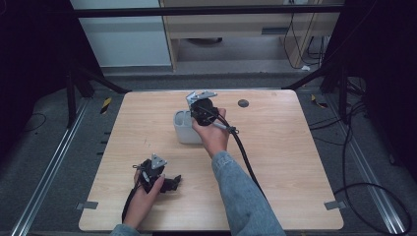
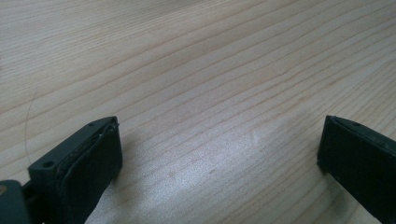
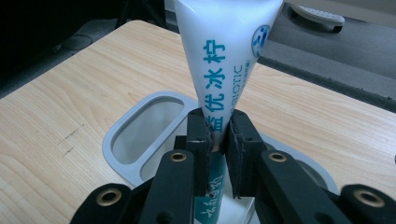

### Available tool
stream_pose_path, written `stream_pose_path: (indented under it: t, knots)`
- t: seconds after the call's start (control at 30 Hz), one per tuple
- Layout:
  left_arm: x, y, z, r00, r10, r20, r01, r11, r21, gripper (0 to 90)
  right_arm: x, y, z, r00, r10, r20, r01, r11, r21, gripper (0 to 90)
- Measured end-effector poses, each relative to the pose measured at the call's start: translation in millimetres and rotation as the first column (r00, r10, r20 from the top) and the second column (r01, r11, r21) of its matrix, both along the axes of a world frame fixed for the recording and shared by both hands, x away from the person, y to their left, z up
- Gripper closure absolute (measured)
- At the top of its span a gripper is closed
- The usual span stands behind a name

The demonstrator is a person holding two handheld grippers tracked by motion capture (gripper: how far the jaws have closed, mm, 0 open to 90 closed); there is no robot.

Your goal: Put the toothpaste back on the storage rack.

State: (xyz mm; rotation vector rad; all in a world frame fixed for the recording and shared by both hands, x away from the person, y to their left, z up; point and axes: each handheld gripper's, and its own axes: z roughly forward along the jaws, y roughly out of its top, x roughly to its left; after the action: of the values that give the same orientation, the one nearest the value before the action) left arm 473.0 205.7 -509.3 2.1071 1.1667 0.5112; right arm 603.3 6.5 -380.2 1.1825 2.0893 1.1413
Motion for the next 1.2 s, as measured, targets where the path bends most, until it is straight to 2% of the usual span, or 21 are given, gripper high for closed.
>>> stream_pose_path:
  t: [0.63, 1.2]
  knots:
    - [0.0, 0.0, 0.0, 1.0, 0.0, 0.0, 0.0, 1.0, 0.0, 0.0, 0.1, 0.4, -3.4, 0.9999, 0.003, -0.016, -0.003, 1.0, -0.005, 80.3]
    - [0.0, 0.0, 0.1, 1.0, 0.0, -0.001, 0.0, 1.0, 0.0, 0.0, 1.6, 7.9, -10.1, 0.9989, 0.029, -0.035, -0.03, 0.999, -0.033, 80.2]
